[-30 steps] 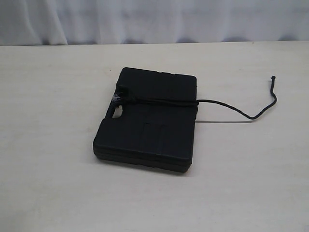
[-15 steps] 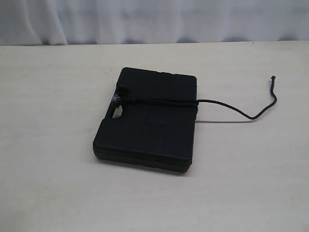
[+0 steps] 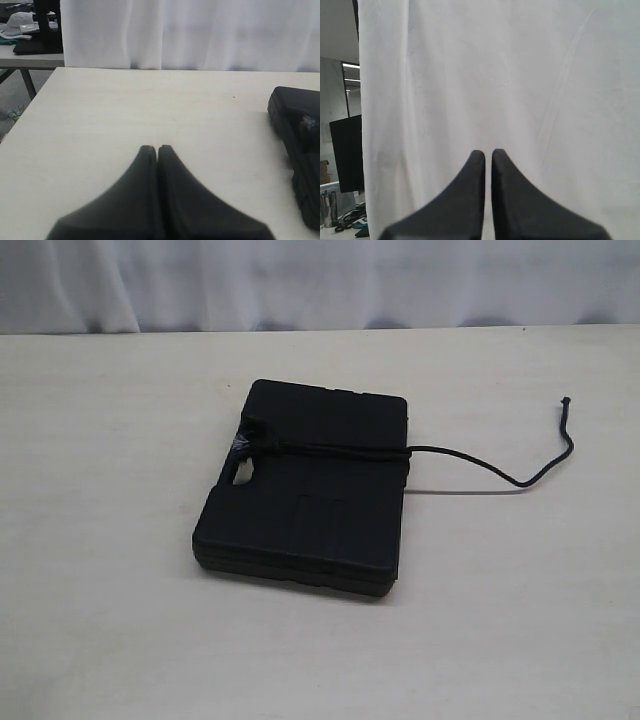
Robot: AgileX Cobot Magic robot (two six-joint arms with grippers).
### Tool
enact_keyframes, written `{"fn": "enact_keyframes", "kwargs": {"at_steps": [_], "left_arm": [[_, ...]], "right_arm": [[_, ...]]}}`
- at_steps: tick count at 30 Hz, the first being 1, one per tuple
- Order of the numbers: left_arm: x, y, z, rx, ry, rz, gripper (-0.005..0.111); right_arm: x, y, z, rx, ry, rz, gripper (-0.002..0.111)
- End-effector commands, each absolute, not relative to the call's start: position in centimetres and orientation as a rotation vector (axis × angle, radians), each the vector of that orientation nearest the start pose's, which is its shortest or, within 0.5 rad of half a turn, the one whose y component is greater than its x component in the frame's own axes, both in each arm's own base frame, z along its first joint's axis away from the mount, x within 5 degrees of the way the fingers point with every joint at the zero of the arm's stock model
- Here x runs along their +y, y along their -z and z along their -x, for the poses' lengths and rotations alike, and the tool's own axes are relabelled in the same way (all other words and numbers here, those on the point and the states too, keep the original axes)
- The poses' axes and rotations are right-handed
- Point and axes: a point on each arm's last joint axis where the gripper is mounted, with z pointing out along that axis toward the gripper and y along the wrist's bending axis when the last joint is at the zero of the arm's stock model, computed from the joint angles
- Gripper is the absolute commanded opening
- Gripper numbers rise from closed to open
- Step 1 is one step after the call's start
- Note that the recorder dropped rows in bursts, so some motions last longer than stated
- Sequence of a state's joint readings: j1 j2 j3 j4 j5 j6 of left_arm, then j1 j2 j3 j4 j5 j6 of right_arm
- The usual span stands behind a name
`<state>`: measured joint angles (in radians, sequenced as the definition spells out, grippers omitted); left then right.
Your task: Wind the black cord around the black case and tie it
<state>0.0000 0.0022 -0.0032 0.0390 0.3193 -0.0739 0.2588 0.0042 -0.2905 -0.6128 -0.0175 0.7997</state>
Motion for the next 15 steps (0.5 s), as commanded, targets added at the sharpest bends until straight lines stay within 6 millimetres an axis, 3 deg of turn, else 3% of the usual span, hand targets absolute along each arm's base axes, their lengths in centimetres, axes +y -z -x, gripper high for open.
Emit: {"fn": "enact_keyframes", "kwargs": {"at_steps": [1,15], "left_arm": [[0.12,-18.43,-5.4,1.802,0.017,0.047,0.0],[0.12,-18.43,-5.4,1.802,0.017,0.047,0.0]], "right_arm": [[0.75,-30.74,-2.65,1.197,-0.394,0.047,0.004],[0.81,-30.74,-2.63,1.198,-0.416,0.063,0.004]]}}
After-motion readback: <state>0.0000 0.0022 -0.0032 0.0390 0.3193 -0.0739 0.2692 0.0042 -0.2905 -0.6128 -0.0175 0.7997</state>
